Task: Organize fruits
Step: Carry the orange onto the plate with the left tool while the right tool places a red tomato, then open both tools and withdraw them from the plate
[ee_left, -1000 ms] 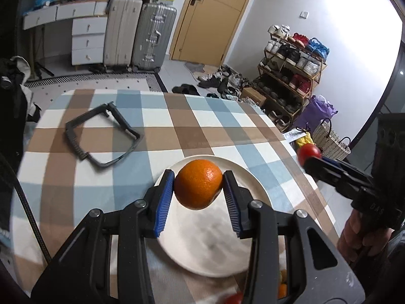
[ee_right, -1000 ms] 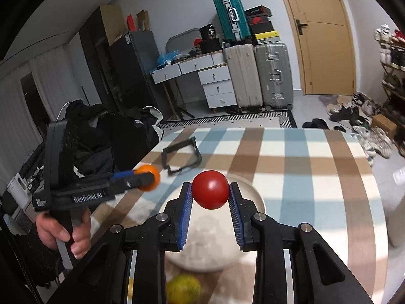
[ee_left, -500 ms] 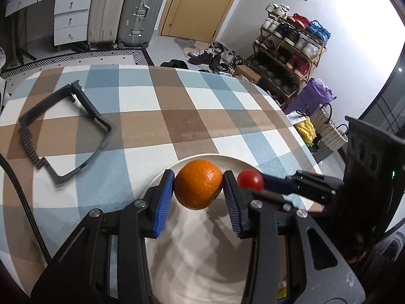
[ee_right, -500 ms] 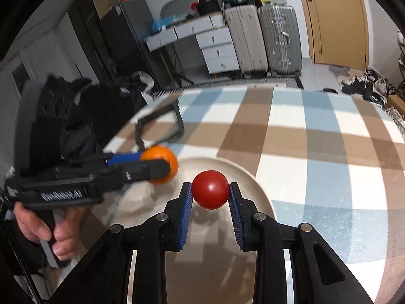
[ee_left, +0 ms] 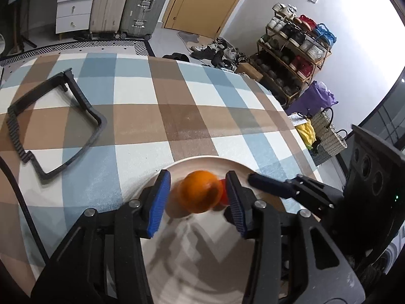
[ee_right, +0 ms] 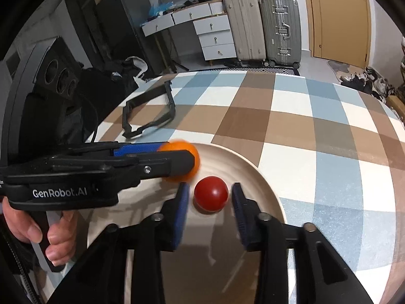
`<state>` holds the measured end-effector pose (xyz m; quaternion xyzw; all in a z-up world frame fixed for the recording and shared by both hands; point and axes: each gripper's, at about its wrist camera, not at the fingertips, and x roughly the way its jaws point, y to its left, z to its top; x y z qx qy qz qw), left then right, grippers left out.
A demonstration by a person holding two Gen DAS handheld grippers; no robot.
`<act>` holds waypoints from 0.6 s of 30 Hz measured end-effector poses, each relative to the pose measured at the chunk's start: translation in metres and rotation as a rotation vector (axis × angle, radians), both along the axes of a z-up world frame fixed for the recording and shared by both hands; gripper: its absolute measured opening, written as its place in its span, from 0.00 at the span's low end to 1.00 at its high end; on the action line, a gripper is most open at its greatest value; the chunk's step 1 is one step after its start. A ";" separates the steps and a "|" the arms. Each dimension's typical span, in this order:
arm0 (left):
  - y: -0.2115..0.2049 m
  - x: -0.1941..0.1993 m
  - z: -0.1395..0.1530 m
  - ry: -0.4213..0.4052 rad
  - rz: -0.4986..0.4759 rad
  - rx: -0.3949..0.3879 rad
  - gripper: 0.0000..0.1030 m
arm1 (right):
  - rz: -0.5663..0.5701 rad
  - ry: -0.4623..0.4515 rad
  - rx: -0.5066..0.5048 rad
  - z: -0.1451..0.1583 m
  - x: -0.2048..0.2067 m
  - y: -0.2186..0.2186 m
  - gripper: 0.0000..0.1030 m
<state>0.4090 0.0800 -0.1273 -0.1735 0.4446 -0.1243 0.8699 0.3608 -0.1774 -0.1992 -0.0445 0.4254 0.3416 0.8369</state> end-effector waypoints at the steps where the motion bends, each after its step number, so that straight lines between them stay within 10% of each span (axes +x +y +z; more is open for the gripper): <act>1: 0.001 -0.004 0.004 -0.005 0.002 -0.002 0.42 | -0.005 -0.012 0.006 0.003 -0.002 -0.002 0.55; 18: -0.025 -0.158 0.140 -0.297 0.116 0.175 0.99 | -0.191 -0.287 0.173 0.098 -0.133 -0.091 0.99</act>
